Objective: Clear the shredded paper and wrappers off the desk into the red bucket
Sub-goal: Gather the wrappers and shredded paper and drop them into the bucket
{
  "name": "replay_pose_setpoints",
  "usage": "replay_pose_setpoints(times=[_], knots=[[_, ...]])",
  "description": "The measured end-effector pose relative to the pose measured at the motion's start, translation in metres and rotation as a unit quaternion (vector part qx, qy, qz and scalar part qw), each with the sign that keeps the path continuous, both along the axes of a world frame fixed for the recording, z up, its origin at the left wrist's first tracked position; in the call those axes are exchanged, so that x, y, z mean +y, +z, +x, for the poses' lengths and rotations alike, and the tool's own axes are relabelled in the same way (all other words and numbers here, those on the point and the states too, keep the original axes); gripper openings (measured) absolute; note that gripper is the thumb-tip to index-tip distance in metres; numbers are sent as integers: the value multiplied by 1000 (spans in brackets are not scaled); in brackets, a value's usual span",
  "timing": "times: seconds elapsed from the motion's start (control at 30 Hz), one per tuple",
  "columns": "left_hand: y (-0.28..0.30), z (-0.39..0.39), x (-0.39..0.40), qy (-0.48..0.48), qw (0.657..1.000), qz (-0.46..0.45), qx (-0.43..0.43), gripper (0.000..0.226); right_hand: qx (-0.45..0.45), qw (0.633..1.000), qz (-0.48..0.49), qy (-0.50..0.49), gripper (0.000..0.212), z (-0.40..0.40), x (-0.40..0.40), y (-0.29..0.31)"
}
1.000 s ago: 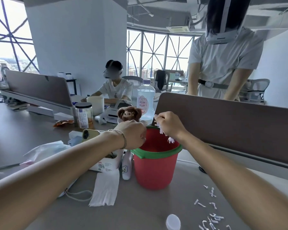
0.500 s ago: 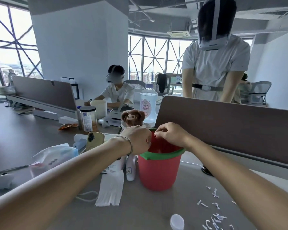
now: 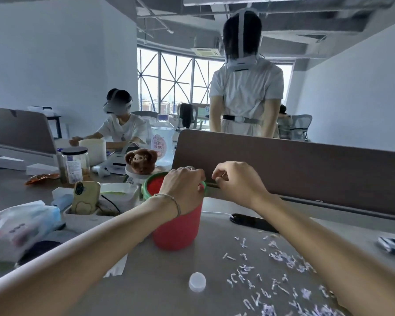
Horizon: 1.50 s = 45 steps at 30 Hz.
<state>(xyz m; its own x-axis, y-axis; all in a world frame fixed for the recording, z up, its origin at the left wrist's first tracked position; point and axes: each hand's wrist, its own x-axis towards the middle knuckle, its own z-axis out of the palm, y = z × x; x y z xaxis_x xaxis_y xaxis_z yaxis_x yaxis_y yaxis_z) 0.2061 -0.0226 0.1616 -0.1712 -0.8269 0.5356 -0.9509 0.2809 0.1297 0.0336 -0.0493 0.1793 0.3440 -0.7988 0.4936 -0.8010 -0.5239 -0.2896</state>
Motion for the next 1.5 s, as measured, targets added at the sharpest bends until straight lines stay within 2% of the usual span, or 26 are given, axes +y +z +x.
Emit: replay_pose_setpoints(times=[0.2,0.37,0.53,0.73,0.9,1.0,1.17,1.23,1.3,1.4,1.5], knots=[[-25,-71,5,-67,998,20,-8,20,-1,997,-5,-82,20,-74,36,-18],[-50,-138,13,-120,990,70,5,33,-6,990,30,-139,21,-144,63,-44],[-75,-202,15,-178,976,122,2,33,4,979,63,-195,23,-213,83,-63],[-110,-275,10,-212,956,202,-28,47,5,964,89,-251,18,-279,102,-87],[-149,-321,-3,-224,930,282,-75,75,-8,953,125,-274,17,-322,114,-110],[-167,-335,-5,-226,935,260,-84,85,-14,945,152,-288,17,-342,125,-123],[-181,-343,-5,-259,948,182,-42,55,-7,935,173,-309,23,-365,137,-140],[-184,-344,-4,-263,952,157,-13,32,5,926,215,-310,36,-370,139,-151],[-186,-344,-3,-267,953,142,21,21,18,911,271,-310,57,-373,141,-162],[-183,-341,-2,-252,953,147,86,25,23,891,325,-317,77,-375,140,-182],[-177,-337,-1,-233,952,158,116,33,31,898,304,-316,81,-373,135,-195]])
